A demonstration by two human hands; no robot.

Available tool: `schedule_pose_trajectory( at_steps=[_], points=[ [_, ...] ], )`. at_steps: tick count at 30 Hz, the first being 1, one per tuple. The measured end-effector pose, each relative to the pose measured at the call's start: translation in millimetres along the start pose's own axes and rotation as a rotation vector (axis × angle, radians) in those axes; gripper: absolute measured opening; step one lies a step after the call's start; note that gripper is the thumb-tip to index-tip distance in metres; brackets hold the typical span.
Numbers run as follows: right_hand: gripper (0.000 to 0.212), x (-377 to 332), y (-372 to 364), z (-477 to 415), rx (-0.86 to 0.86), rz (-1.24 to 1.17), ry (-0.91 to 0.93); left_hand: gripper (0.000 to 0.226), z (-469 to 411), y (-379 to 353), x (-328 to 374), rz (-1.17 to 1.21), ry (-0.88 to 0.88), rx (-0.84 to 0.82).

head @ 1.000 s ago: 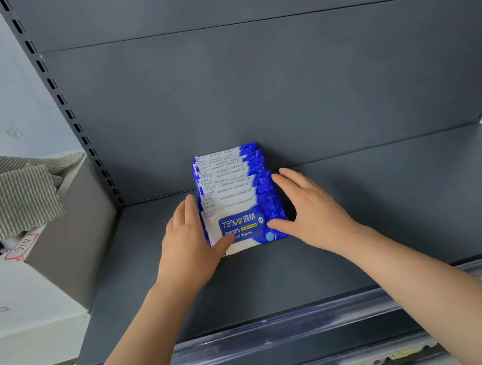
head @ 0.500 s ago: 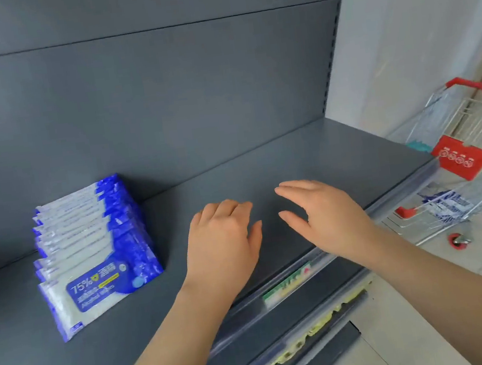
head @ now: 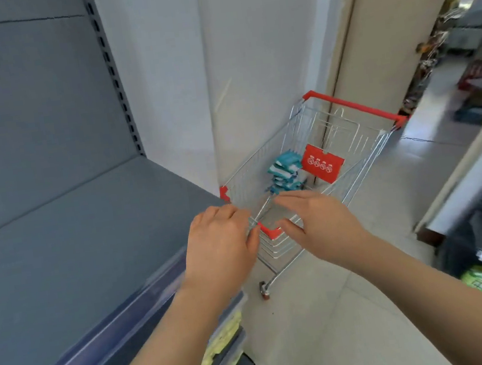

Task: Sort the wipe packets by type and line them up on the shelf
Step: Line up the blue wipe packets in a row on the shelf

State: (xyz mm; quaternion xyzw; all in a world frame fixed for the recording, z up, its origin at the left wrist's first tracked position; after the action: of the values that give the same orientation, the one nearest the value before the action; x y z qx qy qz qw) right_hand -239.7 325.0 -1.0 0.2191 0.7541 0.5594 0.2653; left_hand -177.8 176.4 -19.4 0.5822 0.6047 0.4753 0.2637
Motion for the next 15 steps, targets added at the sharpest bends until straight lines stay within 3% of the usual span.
schedule_pose_trajectory(
  at_steps=[4,8,15],
  points=[
    [0.038,86,-5,-7,-0.064,0.009,-0.059,0.021,-47,-58,51,-0.020,0.002,-0.098],
    [0.041,171,-27,-28,-0.101,-0.015,-0.143,0.032,-104,-118,89,-0.037,0.010,-0.183],
    [0.038,311,-49,-103,-0.176,-0.013,-0.250,0.035,-223,-235,138,-0.028,0.011,-0.267]
  ],
)
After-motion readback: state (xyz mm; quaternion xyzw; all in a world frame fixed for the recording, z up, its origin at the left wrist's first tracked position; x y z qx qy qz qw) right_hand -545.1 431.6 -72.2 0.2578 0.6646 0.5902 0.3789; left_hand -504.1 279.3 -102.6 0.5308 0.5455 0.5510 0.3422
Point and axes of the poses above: each hand's wrist, its own z-axis away from the middle knuckle, its own y-axis out of the back of the hand, x = y × z, the point moved 3 cm from there along -z, towards the middle knuckle, and after that the axes turned 11 degrees about y, right-handed, at the moved point
